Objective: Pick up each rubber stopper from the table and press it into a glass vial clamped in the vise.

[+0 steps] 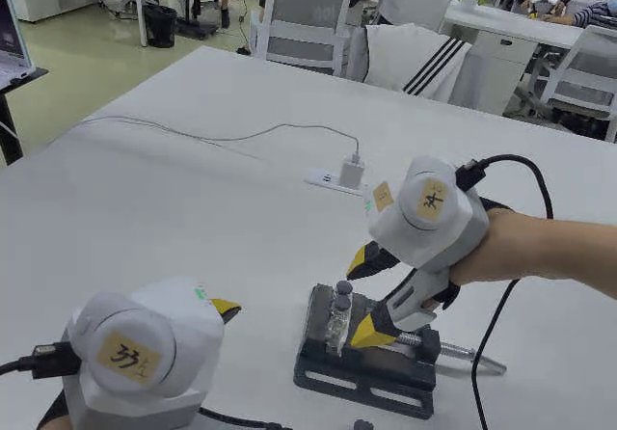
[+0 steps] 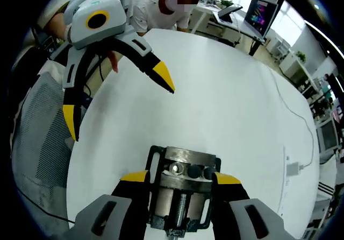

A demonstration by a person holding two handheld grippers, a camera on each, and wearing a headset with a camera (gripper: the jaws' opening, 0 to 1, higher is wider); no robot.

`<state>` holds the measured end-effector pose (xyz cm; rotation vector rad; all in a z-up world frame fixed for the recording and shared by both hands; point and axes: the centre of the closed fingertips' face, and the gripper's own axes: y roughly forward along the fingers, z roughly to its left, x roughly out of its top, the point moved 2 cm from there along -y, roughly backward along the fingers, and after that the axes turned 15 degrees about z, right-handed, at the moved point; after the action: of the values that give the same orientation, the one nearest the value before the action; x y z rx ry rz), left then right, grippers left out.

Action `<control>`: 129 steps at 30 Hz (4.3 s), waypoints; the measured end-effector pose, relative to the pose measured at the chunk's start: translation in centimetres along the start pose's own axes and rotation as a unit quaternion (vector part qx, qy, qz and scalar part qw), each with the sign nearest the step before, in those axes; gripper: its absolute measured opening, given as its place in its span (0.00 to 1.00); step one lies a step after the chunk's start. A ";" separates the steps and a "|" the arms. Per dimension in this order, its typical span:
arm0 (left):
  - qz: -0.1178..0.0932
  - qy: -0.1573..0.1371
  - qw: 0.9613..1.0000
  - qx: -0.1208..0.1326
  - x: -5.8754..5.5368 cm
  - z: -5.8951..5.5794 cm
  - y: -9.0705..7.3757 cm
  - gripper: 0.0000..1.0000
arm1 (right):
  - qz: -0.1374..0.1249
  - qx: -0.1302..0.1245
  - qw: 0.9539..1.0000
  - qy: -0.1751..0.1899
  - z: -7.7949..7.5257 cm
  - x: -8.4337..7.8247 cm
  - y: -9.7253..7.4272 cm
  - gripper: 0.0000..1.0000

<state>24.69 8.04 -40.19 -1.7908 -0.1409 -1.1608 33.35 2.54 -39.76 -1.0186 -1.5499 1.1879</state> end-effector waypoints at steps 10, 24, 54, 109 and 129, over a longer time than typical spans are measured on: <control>-0.001 0.000 1.000 -0.004 -0.5 -0.4 0.0 0.98 | -0.029 -0.004 0.999 0.031 2.2 -1.1 -1.2 0.43; 0.005 -0.006 1.000 -0.009 -1.6 -0.9 0.1 0.98 | -0.003 0.057 0.998 -0.036 8.5 -1.6 1.3 0.34; -0.004 -0.025 1.000 -0.008 -2.2 -0.6 0.1 0.98 | 0.096 0.106 0.980 -0.141 9.9 -2.3 6.2 0.14; -0.007 -0.030 0.999 -0.021 -1.8 -1.3 1.0 0.91 | -0.090 0.041 0.992 0.074 6.3 -1.3 1.6 0.08; -0.106 -0.039 0.992 -0.052 3.9 -1.7 0.3 0.56 | -0.387 0.078 0.872 0.290 3.8 3.2 -6.9 0.08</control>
<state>25.84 5.12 -37.23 -1.9505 -0.3283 -1.2664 28.34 3.40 -32.96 -0.4746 -1.1561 0.3734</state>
